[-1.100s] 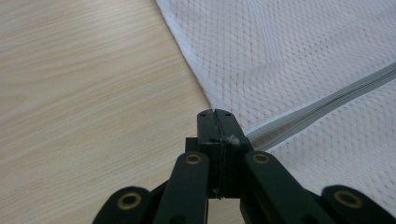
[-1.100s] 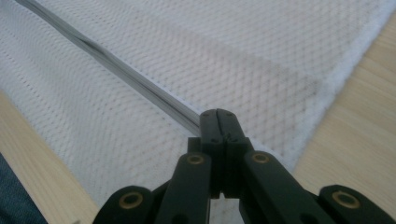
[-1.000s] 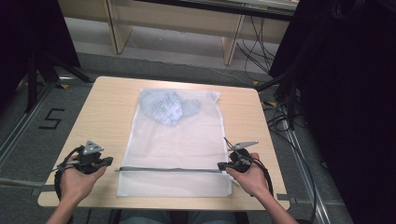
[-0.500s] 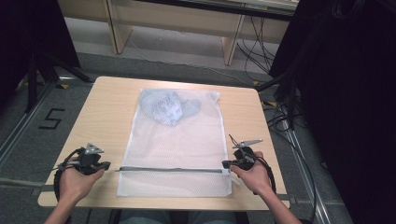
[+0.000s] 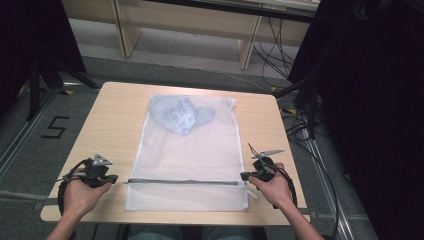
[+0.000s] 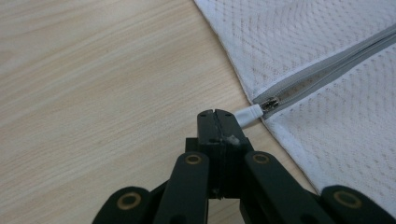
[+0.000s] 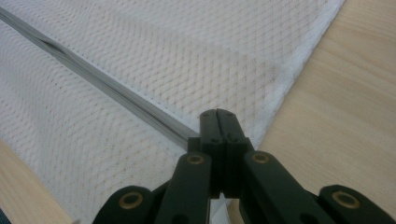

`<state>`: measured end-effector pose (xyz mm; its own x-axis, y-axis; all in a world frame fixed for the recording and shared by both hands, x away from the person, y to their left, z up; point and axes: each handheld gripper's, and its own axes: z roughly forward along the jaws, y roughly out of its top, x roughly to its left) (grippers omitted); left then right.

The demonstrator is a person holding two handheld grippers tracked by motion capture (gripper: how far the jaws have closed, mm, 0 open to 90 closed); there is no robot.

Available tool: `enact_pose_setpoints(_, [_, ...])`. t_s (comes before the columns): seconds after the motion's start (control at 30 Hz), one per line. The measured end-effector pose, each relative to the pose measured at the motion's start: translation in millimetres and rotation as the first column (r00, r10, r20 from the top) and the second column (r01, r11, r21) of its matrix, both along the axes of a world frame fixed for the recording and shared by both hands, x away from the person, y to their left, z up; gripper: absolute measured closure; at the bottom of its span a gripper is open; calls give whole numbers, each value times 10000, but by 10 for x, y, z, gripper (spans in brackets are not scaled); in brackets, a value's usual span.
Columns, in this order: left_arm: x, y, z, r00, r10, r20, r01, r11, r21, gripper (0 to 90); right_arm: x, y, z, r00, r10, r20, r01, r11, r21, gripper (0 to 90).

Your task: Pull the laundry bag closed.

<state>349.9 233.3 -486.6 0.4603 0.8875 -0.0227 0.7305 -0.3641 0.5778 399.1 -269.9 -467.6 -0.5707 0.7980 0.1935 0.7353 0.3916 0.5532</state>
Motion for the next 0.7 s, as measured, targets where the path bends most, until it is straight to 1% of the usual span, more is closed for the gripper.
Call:
enact_pose_setpoints(0.03, [0, 0, -18, 9999, 21, 167, -20, 10000, -58, 895, 2, 4, -1, 10000, 55, -10, -55, 10000, 5, 900])
enact_pose_setpoints(0.07, [-2, -9, -27, 9995, 186, 260, -180, 9996, -214, 895, 2, 4, -1, 10000, 55, -10, -55, 10000, 5, 900])
enact_pose_setpoints(0.1, [-3, 0, -20, 9996, 156, 233, -152, 9997, -169, 895, -2, 28, -8, 10000, -13, 45, 12, 9998, 202, 900])
enact_pose_setpoints(0.13, [-2, 9, -16, 9998, 72, 199, -70, 9999, -148, 895, -9, 56, 1, 10000, -1, -95, 4, 9992, 391, 900])
enact_pose_setpoints(0.17, [-3, 0, -22, 9996, 177, 242, -170, 9994, -296, 895, -7, 78, 28, 9997, 210, -132, -207, 9996, 200, 900])
enact_pose_setpoints(0.2, [0, 10, -7, 10000, 63, 5, -63, 9997, -220, 894, -11, 161, 40, 9998, 181, -34, -180, 9998, 113, 900])
enact_pose_setpoints(0.23, [-4, 1, -3, 10000, 93, 25, -93, 9997, -233, 894, -17, 203, 68, 9992, 379, -131, -377, 9992, 134, 900])
enact_pose_setpoints(0.27, [-4, 1, -3, 10000, 93, 25, -93, 9997, -233, 894, -17, 203, 68, 9992, 379, -131, -377, 9992, 134, 900])
enact_pose_setpoints(0.3, [-7, -2, -4, 9998, 95, 158, -92, 9997, -209, 894, -3, 250, 51, 9985, 515, 203, -522, 9980, 351, 900])
enact_pose_setpoints(0.33, [-10, -8, -2, 9996, 142, 238, -134, 9992, -365, 893, -1, 283, 88, 9980, 638, 39, -639, 9979, 99, 900])
enact_pose_setpoints(0.37, [-11, -2, 12, 9998, 90, 172, -85, 9997, -248, 892, 10, 368, 111, 9970, 764, 103, -766, 9969, 197, 900])
enact_pose_setpoints(0.4, [-14, -6, 17, 9997, 120, 206, -111, 9991, -401, 892, 10, 368, 111, 9970, 764, 103, -766, 9969, 197, 900])
enact_pose_setpoints(0.43, [-19, -1, 17, 9995, 102, 303, -91, 9993, -370, 890, 11, 412, 115, 9980, 631, 98, -633, 9978, 189, 900])
enact_pose_setpoints(0.47, [-19, 1, 22, 9995, 98, 312, -86, 9993, -374, 886, 16, 448, 137, 9965, 835, 76, -836, 9964, 148, 900])
enact_pose_setpoints(0.5, [-23, 2, 29, 9994, 45, 330, -34, 9994, -347, 881, 27, 491, 142, 9946, 1027, 167, -1031, 9943, 257, 900])
enact_pose_setpoints(0.53, [-28, 1, 52, 9996, -55, 268, 61, 9998, -203, 882, 25, 542, 152, 9957, 927, 71, -929, 9954, 230, 900])
enact_pose_setpoints(0.57, [-33, 0, 65, 9994, -133, 325, 137, 9998, -108, 882, 35, 597, 146, 9937, 1095, 234, -1102, 9934, 322, 900])
enact_pose_setpoints(0.6, [-36, -10, 66, 9986, -143, 518, 156, 9996, -244, 883, 40, 644, 168, 9922, 1243, 98, -1244, 9921, 180, 900])
enact_pose_setpoints(0.63, [-31, -16, 73, 9984, -164, 545, 179, 9995, -278, 887, 63, 759, 156, 9855, 1664, 334, -1668, 9860, 82, 900])
enact_pose_setpoints(0.67, [-28, -15, 73, 9984, -200, 536, 214, 9995, -251, 887, 47, 841, 172, 9874, 1581, -15, -1580, 9871, 251, 900])
enact_pose_setpoints(0.7, [-28, -15, 73, 9984, -200, 536, 214, 9995, -251, 887, 47, 841, 172, 9874, 1581, -15, -1580, 9871, 251, 900])
